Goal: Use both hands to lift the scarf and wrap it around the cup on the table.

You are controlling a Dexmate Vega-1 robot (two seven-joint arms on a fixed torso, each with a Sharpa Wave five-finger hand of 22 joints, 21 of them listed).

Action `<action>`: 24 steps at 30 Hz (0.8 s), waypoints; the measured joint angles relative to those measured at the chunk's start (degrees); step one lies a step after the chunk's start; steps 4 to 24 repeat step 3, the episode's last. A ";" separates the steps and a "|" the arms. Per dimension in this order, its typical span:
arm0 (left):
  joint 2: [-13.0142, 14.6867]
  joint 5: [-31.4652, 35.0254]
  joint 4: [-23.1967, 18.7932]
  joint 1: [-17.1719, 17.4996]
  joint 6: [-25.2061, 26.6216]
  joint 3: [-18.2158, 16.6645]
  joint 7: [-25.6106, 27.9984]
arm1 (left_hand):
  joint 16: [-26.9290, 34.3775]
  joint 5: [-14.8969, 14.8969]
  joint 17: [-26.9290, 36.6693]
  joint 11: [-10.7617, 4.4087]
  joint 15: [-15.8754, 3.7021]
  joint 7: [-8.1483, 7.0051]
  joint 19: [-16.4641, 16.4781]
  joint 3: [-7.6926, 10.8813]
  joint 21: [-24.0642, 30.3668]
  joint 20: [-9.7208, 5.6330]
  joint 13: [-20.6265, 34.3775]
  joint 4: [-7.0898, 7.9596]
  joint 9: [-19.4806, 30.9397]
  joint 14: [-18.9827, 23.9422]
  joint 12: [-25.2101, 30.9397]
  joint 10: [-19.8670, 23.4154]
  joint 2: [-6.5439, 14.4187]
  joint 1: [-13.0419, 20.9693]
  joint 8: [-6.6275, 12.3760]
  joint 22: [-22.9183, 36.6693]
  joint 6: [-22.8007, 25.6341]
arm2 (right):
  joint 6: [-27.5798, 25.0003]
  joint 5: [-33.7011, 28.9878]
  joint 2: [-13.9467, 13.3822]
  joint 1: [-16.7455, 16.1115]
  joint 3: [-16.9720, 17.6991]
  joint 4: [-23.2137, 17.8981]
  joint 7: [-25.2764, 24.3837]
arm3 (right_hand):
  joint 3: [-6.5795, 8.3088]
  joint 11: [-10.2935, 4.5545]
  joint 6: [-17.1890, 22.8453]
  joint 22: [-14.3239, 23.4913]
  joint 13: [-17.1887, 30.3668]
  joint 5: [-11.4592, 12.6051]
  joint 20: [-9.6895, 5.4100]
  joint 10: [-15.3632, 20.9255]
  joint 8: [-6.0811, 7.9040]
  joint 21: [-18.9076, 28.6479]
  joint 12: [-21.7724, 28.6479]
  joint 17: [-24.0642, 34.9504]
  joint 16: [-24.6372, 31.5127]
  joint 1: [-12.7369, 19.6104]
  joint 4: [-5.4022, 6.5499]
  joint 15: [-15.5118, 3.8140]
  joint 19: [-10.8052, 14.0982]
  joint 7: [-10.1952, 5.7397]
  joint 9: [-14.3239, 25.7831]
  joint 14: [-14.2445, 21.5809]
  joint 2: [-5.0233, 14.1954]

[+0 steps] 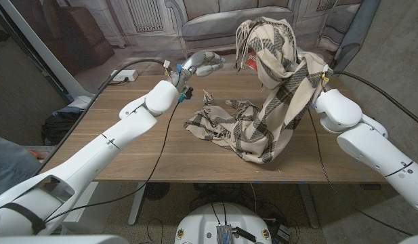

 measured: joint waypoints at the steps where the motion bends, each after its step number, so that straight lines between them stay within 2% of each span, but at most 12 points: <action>1: 0.16 0.00 -0.24 0.28 0.00 -0.26 0.00 | 0.00 0.00 -0.13 0.00 0.00 0.00 0.00 0.00 0.00 0.00 -0.15 0.00 0.00 0.00 0.00 0.00 0.01 0.01 0.00 0.00 0.00 | -0.18 -0.14 0.04 -0.33 0.10 -0.43 -0.23 | 0.00 0.00 0.00 0.00 0.00 0.00 0.00 0.00 0.00 0.00 0.00 0.00 0.00 0.00 0.00 0.00 0.00 0.00 0.00 0.00 0.00; 24: 0.53 -0.51 -0.67 0.91 -0.64 -0.75 0.30 | 0.00 0.00 -0.17 0.00 0.00 0.01 -0.24 0.00 0.00 -0.22 -0.19 0.00 0.00 0.00 0.00 0.00 0.01 0.01 0.00 0.00 0.02 | -0.67 -0.49 0.08 -0.64 0.19 -0.88 -0.82 | 0.00 0.00 0.00 0.00 0.00 0.00 0.00 0.00 0.00 0.00 -0.01 0.00 0.00 0.01 0.00 0.00 0.00 0.00 0.00 0.00 -0.01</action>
